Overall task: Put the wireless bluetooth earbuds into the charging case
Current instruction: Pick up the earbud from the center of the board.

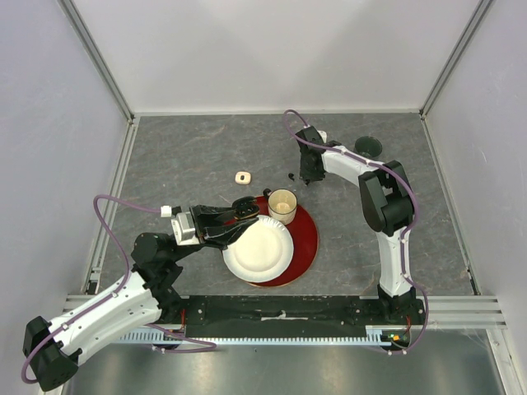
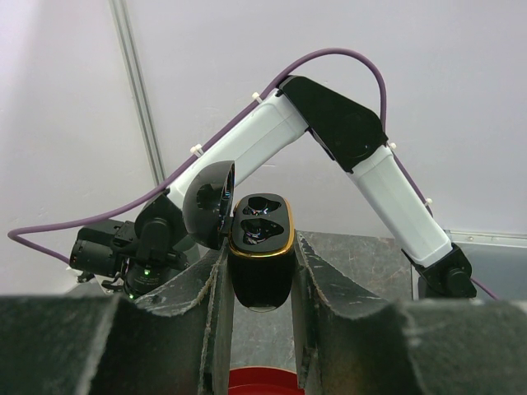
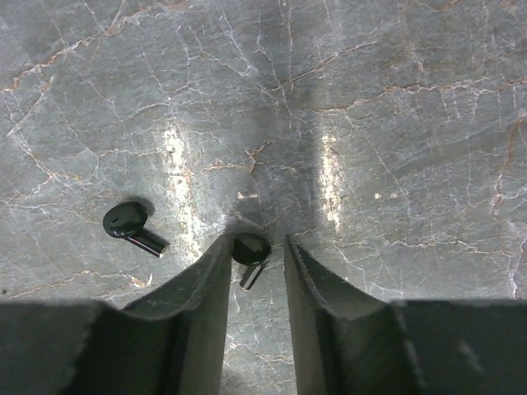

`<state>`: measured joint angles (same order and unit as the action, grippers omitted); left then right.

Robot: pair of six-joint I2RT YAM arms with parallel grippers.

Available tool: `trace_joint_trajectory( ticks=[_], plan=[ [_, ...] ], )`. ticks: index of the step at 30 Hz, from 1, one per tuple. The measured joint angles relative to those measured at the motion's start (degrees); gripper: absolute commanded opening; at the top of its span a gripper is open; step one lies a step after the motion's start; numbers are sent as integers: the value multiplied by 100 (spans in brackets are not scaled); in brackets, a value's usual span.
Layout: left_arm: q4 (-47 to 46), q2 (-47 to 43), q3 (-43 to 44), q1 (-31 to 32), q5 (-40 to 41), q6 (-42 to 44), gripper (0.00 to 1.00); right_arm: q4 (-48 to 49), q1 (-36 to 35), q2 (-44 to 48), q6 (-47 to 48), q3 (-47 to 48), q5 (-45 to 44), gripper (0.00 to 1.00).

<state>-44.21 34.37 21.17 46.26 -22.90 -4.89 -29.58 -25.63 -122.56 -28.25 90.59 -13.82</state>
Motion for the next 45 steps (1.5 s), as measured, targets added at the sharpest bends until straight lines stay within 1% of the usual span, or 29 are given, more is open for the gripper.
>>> trace_joint_trajectory(
  ticks=[7,11,14,22,28,30,34,42,43,45],
  plan=[
    [-2,-4,0,0,7,-2,2,11,0,0,-22,0,44,34],
    [-2,-4,0,0,7,0,2,15,4,0,-13,0,66,31],
    [-2,-4,-2,0,7,-2,2,20,2,0,79,0,87,31],
    [-2,-4,-2,0,9,-2,2,39,0,0,562,0,101,36],
    [-2,-4,-2,0,9,0,2,44,0,0,857,-2,105,43],
    [-2,-2,-2,0,9,-2,2,44,0,0,892,-2,105,43],
    [-2,-2,-2,0,11,-2,2,35,4,0,778,0,111,43],
    [-2,-9,-2,0,24,-2,2,0,24,-7,39,0,81,42],
    [-2,-20,-2,0,24,0,2,-2,24,-7,-15,-2,55,39],
    [-2,-44,-4,0,28,0,2,-7,24,-7,-118,-2,-15,38]
  ],
)
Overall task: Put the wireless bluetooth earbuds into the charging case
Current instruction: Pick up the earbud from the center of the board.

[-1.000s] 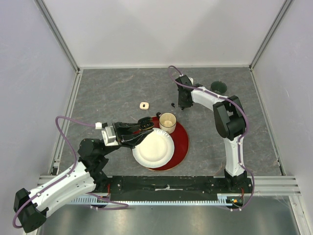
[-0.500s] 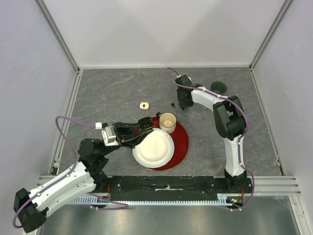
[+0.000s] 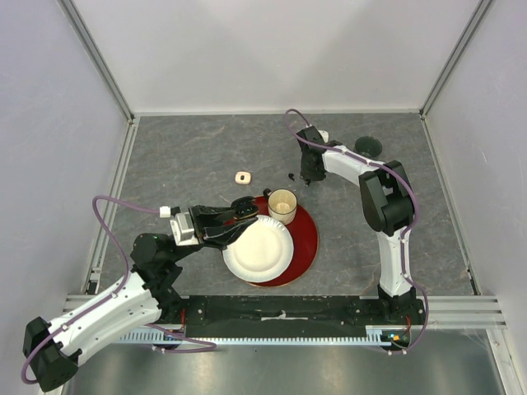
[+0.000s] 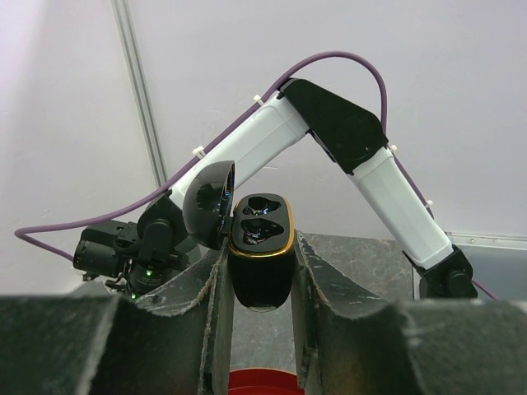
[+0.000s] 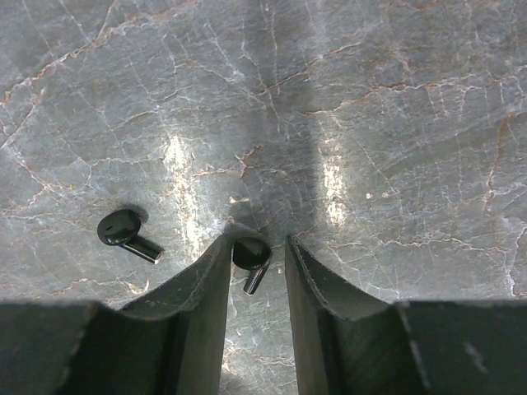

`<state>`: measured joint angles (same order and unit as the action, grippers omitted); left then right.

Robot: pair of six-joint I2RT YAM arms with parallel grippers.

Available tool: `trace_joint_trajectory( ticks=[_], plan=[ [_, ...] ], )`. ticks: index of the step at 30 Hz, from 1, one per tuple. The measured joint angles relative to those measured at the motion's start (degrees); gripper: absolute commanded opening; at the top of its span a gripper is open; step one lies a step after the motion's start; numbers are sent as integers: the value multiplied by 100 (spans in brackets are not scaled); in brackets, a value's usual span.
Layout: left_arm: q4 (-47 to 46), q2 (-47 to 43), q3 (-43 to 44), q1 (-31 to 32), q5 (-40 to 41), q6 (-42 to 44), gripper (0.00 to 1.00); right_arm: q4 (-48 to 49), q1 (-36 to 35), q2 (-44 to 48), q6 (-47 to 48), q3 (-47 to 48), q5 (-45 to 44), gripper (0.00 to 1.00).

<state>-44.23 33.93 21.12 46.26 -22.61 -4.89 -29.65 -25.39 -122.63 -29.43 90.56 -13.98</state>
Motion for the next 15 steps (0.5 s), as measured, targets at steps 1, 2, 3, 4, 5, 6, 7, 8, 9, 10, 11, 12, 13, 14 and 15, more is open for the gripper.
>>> trace_joint_trajectory(
  ticks=[1,2,3,4,5,6,7,8,9,10,11,12,13,14,15],
  plan=[
    [0,-7,-4,0,2,0,2,-2,0,0,-37,-2,-11,38],
    [0,-17,-15,0,2,-2,2,-2,0,0,-66,-4,-33,38],
    [0,-35,-28,0,2,0,2,-4,0,0,-83,-4,-46,38],
    [0,-44,-35,0,2,0,2,-4,0,0,-94,-9,-48,38],
    [0,-46,-35,0,2,0,2,-4,0,0,-103,-11,-48,38],
    [-2,-46,-42,0,2,-2,2,-4,0,0,-103,-11,-48,38],
    [0,-46,-46,0,2,0,2,-4,0,0,-103,-13,-48,36],
    [0,-44,-52,0,2,-2,2,-2,0,0,-103,-17,-46,34],
    [0,-44,-52,0,2,0,2,-2,0,0,-101,-17,-48,34],
    [-2,-37,-52,0,2,0,2,-2,0,0,-98,-22,-50,33],
    [-2,-31,-52,0,2,0,2,-2,2,0,-98,-24,-48,31],
    [-2,-26,-55,0,2,-2,2,-2,2,2,-94,-28,-48,31],
    [-2,-15,-55,0,2,0,2,4,2,7,-87,-37,-50,29],
    [-2,-7,-55,0,2,-2,2,13,2,11,-83,-44,-50,28],
    [-2,4,-55,0,2,-2,2,17,2,13,-76,-48,-48,27]
  ],
)
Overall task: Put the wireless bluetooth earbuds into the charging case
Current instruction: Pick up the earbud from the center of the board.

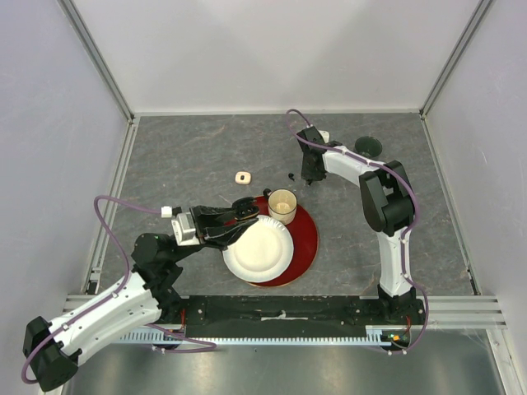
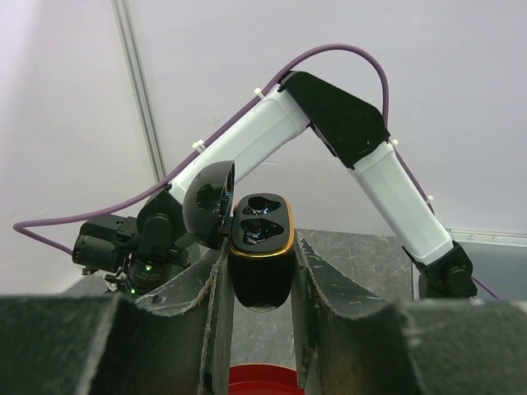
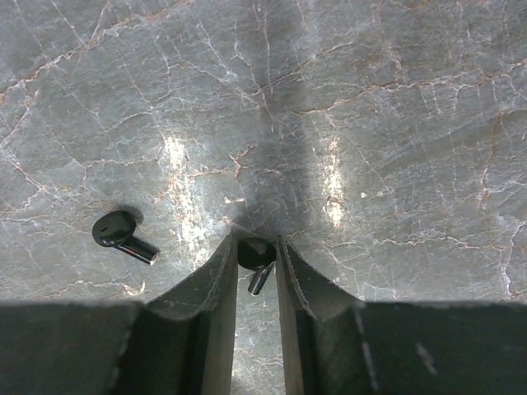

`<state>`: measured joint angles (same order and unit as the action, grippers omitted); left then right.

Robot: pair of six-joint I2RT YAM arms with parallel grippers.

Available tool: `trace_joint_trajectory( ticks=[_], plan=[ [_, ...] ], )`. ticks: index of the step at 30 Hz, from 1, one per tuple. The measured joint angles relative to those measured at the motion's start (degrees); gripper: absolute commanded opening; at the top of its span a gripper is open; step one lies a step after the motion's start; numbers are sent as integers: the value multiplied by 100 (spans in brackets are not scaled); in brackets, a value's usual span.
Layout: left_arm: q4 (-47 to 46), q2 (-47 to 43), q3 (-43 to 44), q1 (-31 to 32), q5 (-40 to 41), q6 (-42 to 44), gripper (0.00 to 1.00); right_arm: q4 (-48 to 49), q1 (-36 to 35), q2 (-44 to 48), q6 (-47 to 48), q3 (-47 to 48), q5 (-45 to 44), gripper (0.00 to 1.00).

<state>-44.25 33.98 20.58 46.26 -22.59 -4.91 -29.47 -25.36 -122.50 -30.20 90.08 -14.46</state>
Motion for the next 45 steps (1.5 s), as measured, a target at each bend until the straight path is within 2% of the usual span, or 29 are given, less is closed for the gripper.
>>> trace_joint_trajectory(
  ticks=[2,3,4,9,10,13,17,21,26,39,45],
  plan=[
    [0,24,0,0,0,0,2,11,0,9,2,-13,0,21],
    [0,35,0,0,0,0,2,17,0,15,11,-20,0,13],
    [-2,46,0,0,0,2,2,35,0,33,15,-46,0,9],
    [-7,111,0,0,0,0,2,17,-2,181,125,-203,81,4],
    [-9,144,0,0,0,0,2,-61,-2,487,203,-487,155,1],
    [-20,166,-4,0,9,0,2,201,-24,909,260,-848,195,0],
    [-46,190,-28,0,66,0,2,461,-85,2280,337,-1589,186,0],
    [-81,238,-35,0,238,0,2,1176,-319,3663,472,-1989,39,0],
    [-157,304,-39,0,496,0,2,1965,-730,4868,647,-2540,-98,0],
    [-308,505,-136,0,903,-83,2,3580,-1690,6526,1250,-3563,-164,0],
    [-334,669,-136,0,896,-122,2,4172,-1998,6846,1484,-3641,208,0]
  ],
)
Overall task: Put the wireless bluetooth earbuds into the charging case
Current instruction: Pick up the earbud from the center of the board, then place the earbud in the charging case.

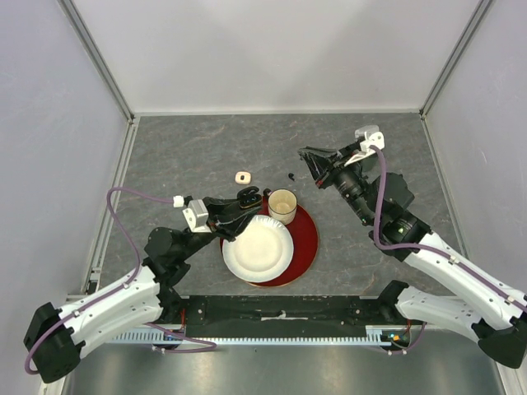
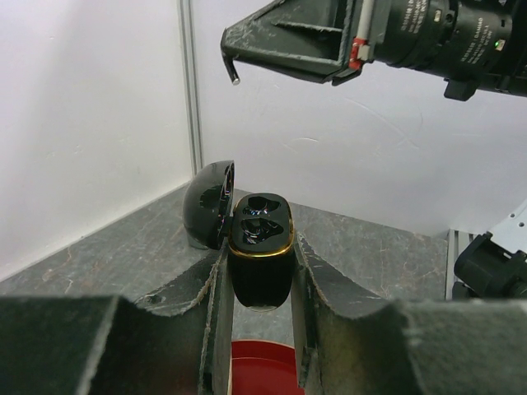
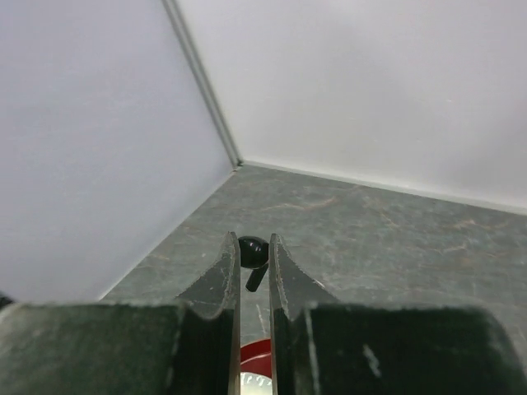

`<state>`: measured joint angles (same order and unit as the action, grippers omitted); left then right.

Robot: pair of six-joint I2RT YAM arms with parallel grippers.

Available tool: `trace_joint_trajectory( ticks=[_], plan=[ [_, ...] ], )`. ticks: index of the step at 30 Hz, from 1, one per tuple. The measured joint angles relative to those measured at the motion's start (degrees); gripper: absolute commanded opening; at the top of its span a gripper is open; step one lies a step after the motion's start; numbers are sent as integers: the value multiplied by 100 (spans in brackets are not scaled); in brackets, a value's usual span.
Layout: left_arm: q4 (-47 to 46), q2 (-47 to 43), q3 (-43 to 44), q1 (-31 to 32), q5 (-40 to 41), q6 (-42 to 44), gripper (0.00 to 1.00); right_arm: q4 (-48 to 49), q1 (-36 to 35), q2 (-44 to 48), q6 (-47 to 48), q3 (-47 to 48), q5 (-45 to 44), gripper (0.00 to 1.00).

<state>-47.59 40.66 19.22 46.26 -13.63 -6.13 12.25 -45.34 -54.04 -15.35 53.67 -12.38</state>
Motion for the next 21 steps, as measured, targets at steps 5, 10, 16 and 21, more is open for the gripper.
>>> trace_joint_trajectory(
  ticks=[5,10,16,21],
  plan=[
    [-26,72,0,0,-22,-9,2,232,-219,24,168,-22,527,0],
    [-26,140,7,0,-50,-13,2,356,-533,-33,334,-22,938,0],
    [-26,168,33,0,-87,-17,2,461,-997,-157,632,-24,1110,0],
    [-26,166,55,0,-151,-17,2,494,-1346,-323,894,-24,1130,0]
  ],
)
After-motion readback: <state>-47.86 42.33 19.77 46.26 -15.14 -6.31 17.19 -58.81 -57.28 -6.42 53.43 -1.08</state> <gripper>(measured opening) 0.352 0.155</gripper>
